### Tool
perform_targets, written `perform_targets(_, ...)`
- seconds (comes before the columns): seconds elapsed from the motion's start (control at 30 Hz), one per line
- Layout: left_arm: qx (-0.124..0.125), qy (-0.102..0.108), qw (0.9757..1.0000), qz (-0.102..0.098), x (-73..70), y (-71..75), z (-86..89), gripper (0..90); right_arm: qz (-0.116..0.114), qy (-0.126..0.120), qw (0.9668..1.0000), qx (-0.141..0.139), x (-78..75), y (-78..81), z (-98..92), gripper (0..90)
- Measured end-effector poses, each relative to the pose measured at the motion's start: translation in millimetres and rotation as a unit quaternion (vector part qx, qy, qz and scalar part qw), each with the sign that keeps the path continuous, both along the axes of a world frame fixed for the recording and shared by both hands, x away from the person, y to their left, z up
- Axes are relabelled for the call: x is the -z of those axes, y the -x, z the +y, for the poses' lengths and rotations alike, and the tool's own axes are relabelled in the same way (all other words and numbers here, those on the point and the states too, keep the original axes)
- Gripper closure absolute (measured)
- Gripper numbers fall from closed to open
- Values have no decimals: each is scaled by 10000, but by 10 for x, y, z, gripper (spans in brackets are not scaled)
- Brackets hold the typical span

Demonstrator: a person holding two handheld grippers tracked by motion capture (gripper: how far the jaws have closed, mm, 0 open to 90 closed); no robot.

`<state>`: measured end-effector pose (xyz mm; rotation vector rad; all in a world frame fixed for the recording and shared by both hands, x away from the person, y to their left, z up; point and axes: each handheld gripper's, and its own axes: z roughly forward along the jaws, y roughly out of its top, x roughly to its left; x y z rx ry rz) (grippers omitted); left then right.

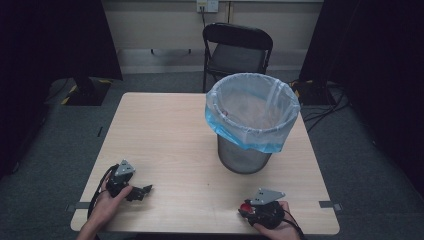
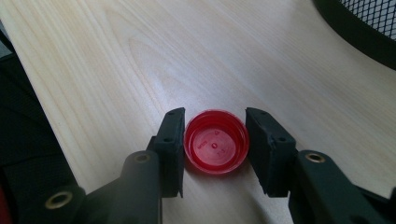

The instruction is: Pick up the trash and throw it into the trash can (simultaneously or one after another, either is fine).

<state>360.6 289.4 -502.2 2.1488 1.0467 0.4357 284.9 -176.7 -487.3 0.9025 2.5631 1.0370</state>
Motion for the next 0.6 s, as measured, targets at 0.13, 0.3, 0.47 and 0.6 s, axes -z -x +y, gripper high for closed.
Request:
perform_targets(0.13, 4, -7, 10000, -5, -1, -1, 1, 0, 75, -86, 9999, 13, -4, -33, 1, 597)
perform_targets(0.3, 4, -7, 10000, -6, -1, -1, 1, 0, 132, -199, 9997, 15, -19, -56, 30, 598)
perform_targets(0.47, 4, -6, 10000, -4, -1, -1, 1, 0, 144, -438, 9989, 83, -63, -76, 31, 599)
perform_targets(0.6, 5, -7, 10000, -6, -1, -1, 1, 0, 148, -567, 9982, 104, -90, -90, 20, 599)
